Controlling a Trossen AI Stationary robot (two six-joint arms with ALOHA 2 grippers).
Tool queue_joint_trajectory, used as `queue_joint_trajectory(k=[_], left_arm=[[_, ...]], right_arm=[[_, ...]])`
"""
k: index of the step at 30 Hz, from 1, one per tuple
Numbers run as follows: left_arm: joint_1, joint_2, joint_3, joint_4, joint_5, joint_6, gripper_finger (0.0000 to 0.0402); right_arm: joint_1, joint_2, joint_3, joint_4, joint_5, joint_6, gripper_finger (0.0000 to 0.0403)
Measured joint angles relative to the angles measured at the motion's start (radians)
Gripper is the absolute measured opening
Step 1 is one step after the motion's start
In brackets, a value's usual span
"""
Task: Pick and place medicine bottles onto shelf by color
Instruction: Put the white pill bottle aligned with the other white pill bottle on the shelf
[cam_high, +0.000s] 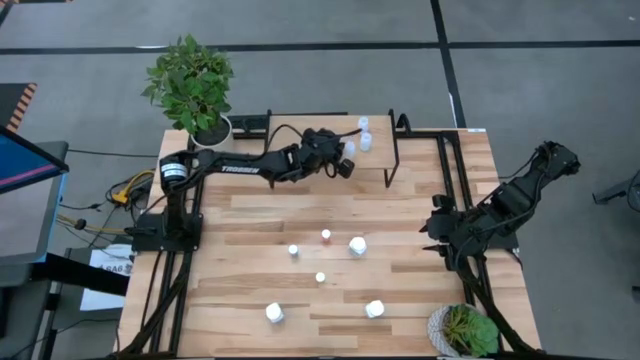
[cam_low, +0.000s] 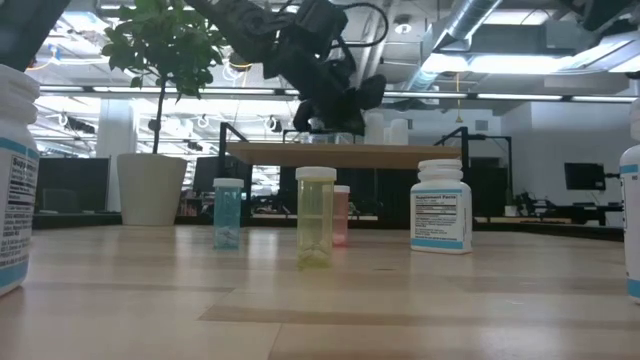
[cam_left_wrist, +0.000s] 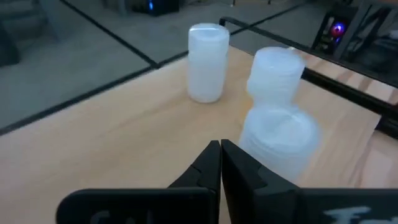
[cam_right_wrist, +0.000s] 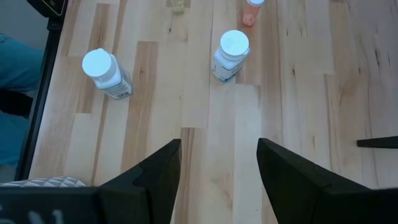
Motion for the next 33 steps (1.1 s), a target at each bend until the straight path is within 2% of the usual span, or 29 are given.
queue_joint_trajectory(k=[5,9,13,18,22,26,30,33], left_arm=[[0.0,0.001,0.046,-0.013,-0.008,0.033,0.0],[0.0,0.001,0.095,-0.114,-0.056,0.077,0.0],[0.0,-0.005,0.191,-0.36,-0.098,0.13,0.0],[-0.015,-0.025,0.389,-0.73,-0.075,0.212,0.0],[-0.022,-0.022,0.539,-0.981,-0.072,0.335,0.0],[0.001,-0.023,0.681,-1.145,-0.074,0.479,0.0],[0.05,-0.024,0.791,-1.271,-0.033,0.516,0.0],[0.094,-0.023,0.842,-1.377,0.005,0.508,0.0]], right_arm=[[0.0,0.0,0.0,0.0,0.0,0.0,0.0232],[0.0,0.0,0.0,0.0,0.0,0.0,0.0232],[-0.004,0.0,0.0,0.015,0.012,0.001,0.0232],[-0.045,0.028,0.0,0.117,0.202,-0.006,0.0232],[-0.128,0.097,0.0,0.182,0.275,-0.067,0.0232],[-0.239,0.191,0.0,0.362,0.311,-0.156,0.0232],[-0.361,0.299,0.0,0.554,0.32,-0.222,0.0232],[-0.432,0.376,0.0,0.633,0.32,-0.246,0.0231]])
